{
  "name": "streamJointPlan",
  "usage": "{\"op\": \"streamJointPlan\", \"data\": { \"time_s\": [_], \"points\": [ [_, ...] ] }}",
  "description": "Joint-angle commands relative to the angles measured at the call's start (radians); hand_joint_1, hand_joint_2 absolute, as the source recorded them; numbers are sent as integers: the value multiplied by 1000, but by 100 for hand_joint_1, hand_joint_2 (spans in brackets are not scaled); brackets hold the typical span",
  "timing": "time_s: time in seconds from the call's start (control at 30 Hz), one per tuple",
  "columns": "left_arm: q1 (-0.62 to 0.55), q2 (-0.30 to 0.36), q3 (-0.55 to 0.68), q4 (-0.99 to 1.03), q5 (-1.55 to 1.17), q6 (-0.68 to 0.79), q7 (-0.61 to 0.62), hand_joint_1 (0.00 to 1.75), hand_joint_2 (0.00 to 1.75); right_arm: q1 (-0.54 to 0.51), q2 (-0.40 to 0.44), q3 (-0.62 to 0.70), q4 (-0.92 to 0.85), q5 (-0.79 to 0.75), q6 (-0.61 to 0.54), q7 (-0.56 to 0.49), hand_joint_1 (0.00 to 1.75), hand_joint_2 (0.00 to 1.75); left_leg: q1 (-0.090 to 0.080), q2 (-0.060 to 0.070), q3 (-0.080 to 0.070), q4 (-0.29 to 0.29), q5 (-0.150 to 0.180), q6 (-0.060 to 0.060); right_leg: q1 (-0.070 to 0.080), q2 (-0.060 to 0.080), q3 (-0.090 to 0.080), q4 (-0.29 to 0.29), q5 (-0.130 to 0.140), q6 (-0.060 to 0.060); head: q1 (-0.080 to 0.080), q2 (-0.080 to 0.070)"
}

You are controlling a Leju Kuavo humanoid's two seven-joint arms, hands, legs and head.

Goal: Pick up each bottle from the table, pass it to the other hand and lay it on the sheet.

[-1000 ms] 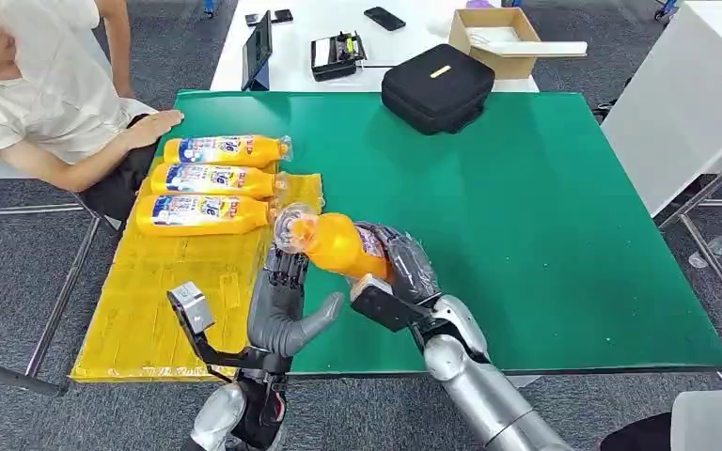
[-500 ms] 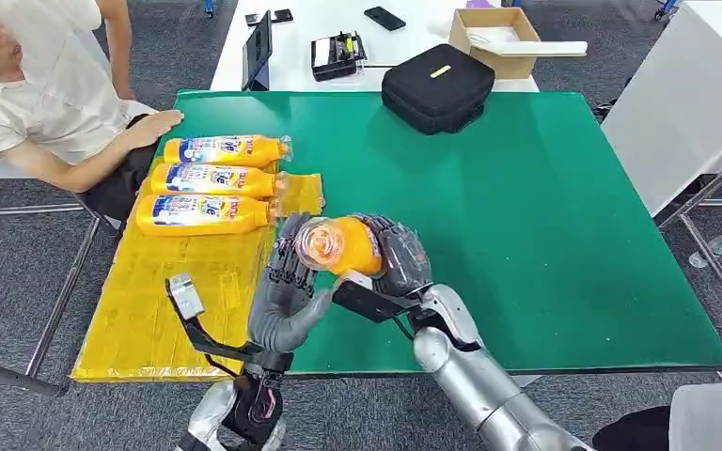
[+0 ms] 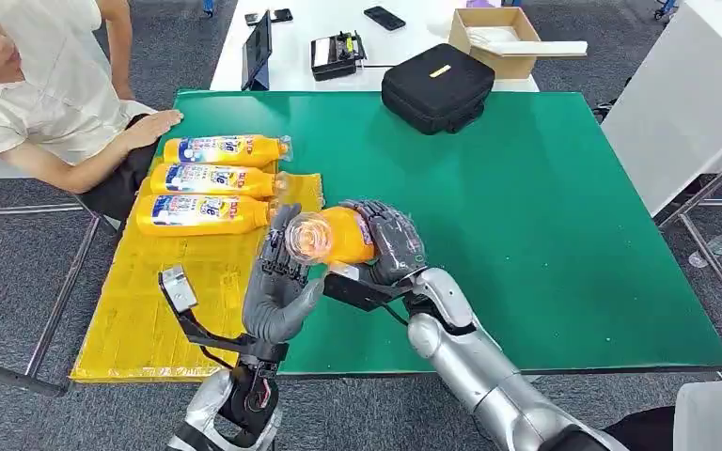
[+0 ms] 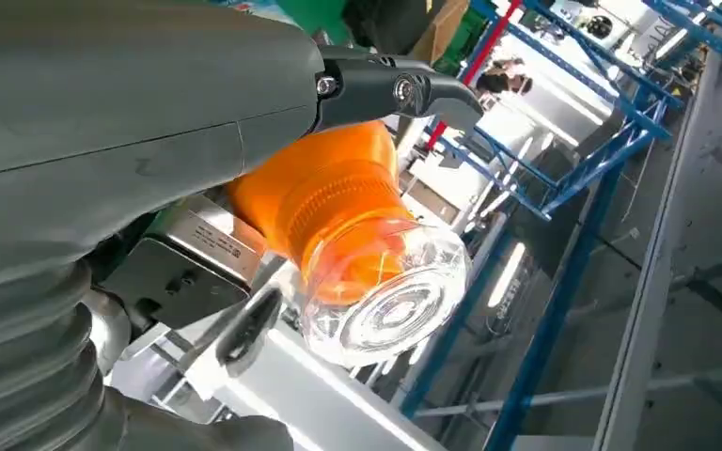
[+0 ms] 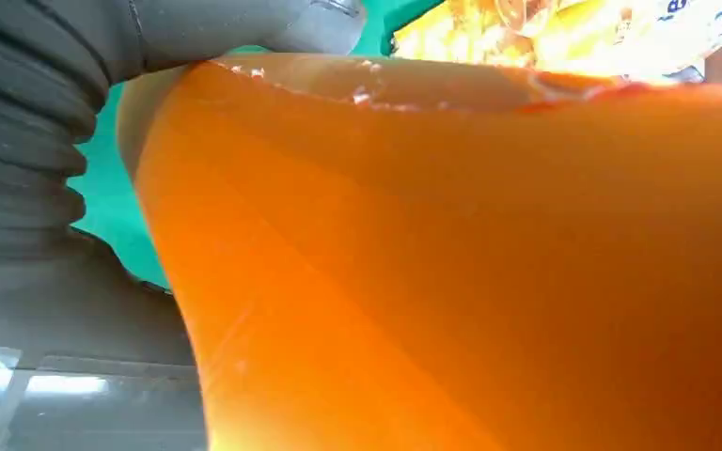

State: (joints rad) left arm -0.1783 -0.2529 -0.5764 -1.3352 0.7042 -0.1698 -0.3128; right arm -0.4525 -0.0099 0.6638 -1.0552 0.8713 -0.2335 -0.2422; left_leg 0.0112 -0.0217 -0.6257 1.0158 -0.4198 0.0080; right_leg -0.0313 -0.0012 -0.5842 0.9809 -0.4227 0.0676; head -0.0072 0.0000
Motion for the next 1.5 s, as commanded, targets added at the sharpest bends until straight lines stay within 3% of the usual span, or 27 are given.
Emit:
{"op": "streamJointPlan", "data": {
  "time_s": [0.03, 0.07, 0.17, 0.47, 0.77, 0.87, 0.93, 1.23, 1.5],
  "points": [
    [-45, 1, -81, 50, -84, 46, -12, 0, 175, -60, 4, 90, 73, 17, 1, 16, 175, 175, 1, 4, 5, 1, -2, 0, 2, 1, 5, 0, -1, -5, 0, 0],
    [-55, 2, -97, 50, -177, 119, -22, 0, 175, -47, -6, 76, 84, 37, -24, 57, 175, 175, 1, 3, 4, 0, -2, 0, 1, 1, 4, 0, -1, -4, 0, 0],
    [-77, -10, -129, 57, -335, 272, -39, 0, 175, -20, -16, 34, 181, 41, -105, -6, 175, 175, 1, -1, 4, 0, -1, 0, 2, -2, 5, -1, -1, -4, 0, 0],
    [-53, -5, -129, -29, -670, 538, -173, 0, 175, 4, -16, 25, 102, 75, -22, 59, 175, 175, 1, -1, 3, 0, -1, 0, 1, -2, 4, -1, -1, -3, 0, 0],
    [-53, -20, -81, -48, -781, 634, -171, 0, 175, -49, 27, 72, 125, 92, 37, 103, 175, 175, 0, 3, 1, 1, -1, 0, 0, 3, -1, 0, 0, -2, 0, 0],
    [-36, -31, -68, -75, -748, 576, -124, 0, 175, -63, 32, 84, 123, 94, 34, 97, 175, 175, 0, 3, 0, 1, -1, 0, 0, 2, -1, 0, 0, -2, 0, 0],
    [-25, -41, -31, -78, -477, 359, -48, 0, 175, -72, 35, 103, 119, 81, 31, 60, 175, 175, 0, 4, 2, 1, -2, 0, 1, 3, 1, 0, -1, -3, 0, 0],
    [-57, -20, -35, -27, -358, 249, -13, 0, 175, -49, 29, 97, 59, 36, -39, 7, 175, 175, 1, 5, 4, 1, -3, 0, 2, 3, 4, 0, -1, -5, 0, 0],
    [-53, -18, -32, -30, -350, 245, -22, 0, 175, -45, 30, 86, 26, 33, -68, 0, 175, 175, 0, 5, 4, 1, -2, 0, 1, 3, 3, 0, 0, -3, 0, 0]
  ]
}}
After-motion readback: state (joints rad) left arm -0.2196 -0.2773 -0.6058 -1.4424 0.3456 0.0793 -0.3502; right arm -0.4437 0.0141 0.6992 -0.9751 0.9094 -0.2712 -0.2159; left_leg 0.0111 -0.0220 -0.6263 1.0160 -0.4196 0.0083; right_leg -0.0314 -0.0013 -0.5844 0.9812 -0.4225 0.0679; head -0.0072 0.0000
